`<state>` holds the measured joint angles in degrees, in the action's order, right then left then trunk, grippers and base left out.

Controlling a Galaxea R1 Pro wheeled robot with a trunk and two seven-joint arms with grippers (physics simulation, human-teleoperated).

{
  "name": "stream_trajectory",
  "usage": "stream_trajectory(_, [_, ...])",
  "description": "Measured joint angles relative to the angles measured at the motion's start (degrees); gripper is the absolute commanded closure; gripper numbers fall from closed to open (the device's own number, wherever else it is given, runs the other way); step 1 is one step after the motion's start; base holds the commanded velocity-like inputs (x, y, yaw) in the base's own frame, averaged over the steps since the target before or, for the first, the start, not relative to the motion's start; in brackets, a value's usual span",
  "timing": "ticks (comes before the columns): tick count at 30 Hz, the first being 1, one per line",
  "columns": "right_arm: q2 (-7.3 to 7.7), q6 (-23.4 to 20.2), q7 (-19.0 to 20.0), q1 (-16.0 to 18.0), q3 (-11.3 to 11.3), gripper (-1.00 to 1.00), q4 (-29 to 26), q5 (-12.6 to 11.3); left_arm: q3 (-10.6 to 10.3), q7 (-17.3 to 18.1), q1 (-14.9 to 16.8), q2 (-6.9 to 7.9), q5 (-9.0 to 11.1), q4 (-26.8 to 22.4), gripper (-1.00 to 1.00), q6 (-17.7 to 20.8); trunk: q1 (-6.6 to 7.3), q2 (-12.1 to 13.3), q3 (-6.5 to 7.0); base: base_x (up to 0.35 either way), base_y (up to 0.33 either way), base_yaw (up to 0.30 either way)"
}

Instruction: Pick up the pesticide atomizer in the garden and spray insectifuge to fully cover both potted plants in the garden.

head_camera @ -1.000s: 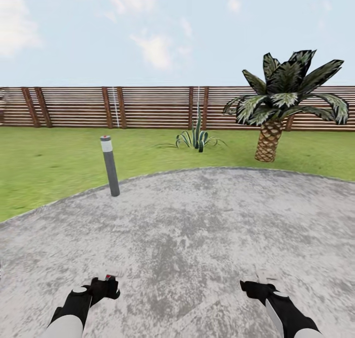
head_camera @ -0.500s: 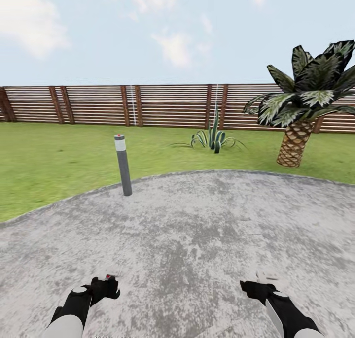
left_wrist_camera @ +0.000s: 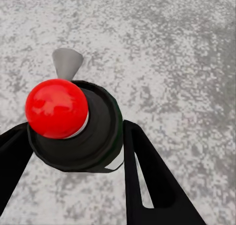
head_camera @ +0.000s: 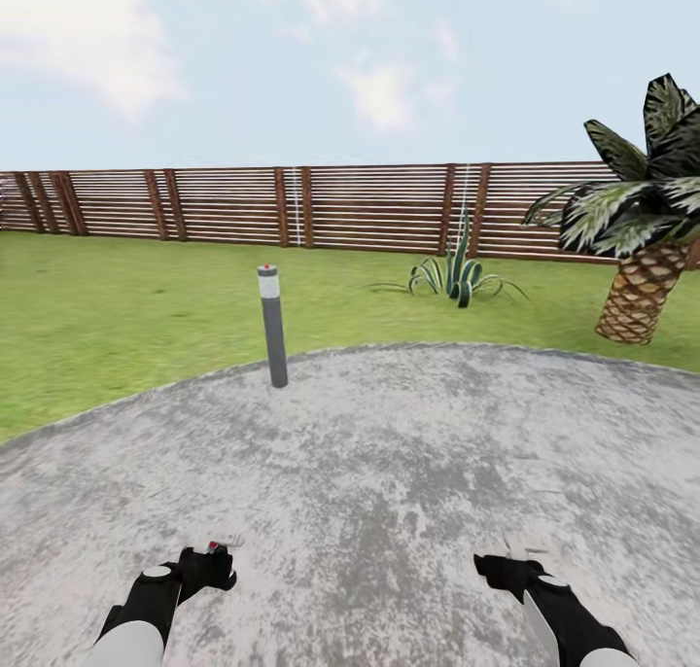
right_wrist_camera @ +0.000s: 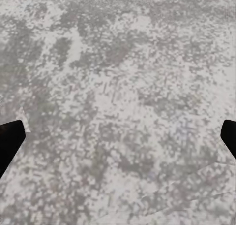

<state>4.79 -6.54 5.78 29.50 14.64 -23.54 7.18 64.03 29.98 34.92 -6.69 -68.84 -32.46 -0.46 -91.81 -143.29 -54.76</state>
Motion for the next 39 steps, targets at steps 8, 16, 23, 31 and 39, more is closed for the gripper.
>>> stream_trajectory(8, [0.00, 0.0, 0.0, 0.0, 0.0, -1.00, 0.0, 0.0, 0.0, 0.0, 0.0, 0.00, 0.0, 0.0, 1.00, 0.0, 0.00, 0.0, 0.00, 0.333, 0.000, 0.006])
stream_trajectory(16, [0.00, 0.0, 0.0, 0.0, 0.0, -1.00, 0.0, 0.0, 0.0, 0.0, 0.0, 0.00, 0.0, 0.0, 1.00, 0.0, 0.00, 0.0, 0.00, 0.334, 0.000, 0.136])
stream_trajectory(23, [-0.04, 0.0, 0.0, 0.0, 0.0, -1.00, 0.0, 0.0, 0.0, 0.0, 0.0, 0.00, 0.0, 0.0, 1.00, 0.0, 0.00, 0.0, 0.00, 0.334, 0.000, 0.244])
stream_trajectory(31, [-0.01, 0.0, 0.0, 0.0, 0.0, -1.00, 0.0, 0.0, 0.0, 0.0, 0.0, 0.00, 0.0, 0.0, 1.00, 0.0, 0.00, 0.0, 0.00, 0.334, 0.000, 0.248])
stream_trajectory(39, [-0.01, 0.0, 0.0, 0.0, 0.0, -1.00, 0.0, 0.0, 0.0, 0.0, 0.0, 0.00, 0.1, 0.0, 1.00, 0.0, 0.00, 0.0, 0.00, 0.334, 0.000, 0.248])
